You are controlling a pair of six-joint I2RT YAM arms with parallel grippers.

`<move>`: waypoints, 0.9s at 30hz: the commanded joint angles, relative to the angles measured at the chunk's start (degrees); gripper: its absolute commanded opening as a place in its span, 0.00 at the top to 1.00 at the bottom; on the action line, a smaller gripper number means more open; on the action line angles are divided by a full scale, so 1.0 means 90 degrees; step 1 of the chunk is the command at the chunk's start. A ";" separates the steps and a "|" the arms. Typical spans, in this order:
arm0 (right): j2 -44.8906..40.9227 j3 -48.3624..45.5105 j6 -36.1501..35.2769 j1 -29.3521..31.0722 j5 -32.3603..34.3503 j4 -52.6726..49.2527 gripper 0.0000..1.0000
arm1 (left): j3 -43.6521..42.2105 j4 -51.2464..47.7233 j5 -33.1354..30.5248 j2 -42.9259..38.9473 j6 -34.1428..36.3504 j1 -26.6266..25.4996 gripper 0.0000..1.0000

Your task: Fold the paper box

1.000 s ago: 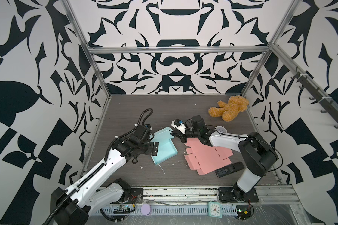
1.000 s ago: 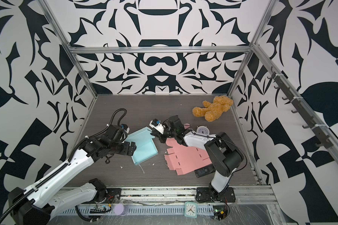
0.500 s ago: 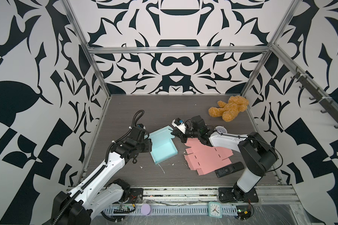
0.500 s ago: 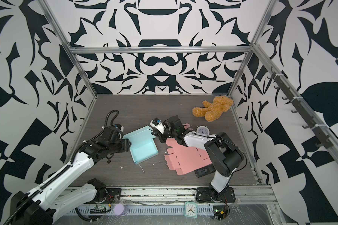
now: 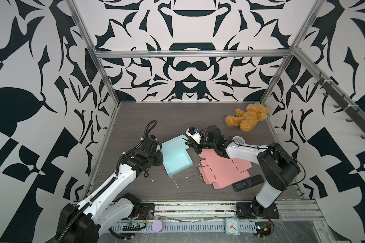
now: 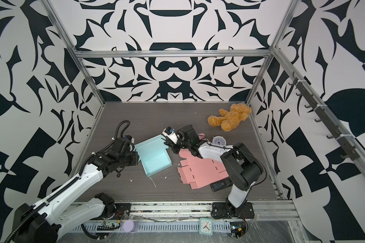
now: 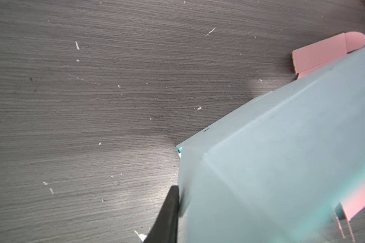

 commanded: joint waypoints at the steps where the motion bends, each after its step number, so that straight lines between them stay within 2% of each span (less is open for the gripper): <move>1: -0.0324 0.0179 -0.0002 0.0050 0.0085 0.0008 0.83 | 0.0041 -0.0039 -0.0012 0.0037 -0.0037 0.0016 0.84; 4: -0.0368 0.0207 0.0006 0.0069 0.0142 -0.0027 0.78 | 0.0063 -0.0062 -0.0017 0.0033 -0.0013 0.0021 0.87; 11: -0.0521 0.0159 -0.0062 0.0128 0.0417 -0.0093 0.78 | 0.0072 -0.0142 -0.0055 -0.0026 0.0040 0.0022 0.92; 20: -0.0319 0.0417 -0.0040 0.0165 0.0351 -0.0228 0.85 | 0.0142 -0.0221 -0.0079 -0.0045 0.0133 0.0018 0.92; 27: -0.0142 0.0618 -0.0059 0.0174 0.0367 -0.0336 0.86 | 0.0176 -0.0218 -0.0053 -0.0007 0.0265 0.0017 0.92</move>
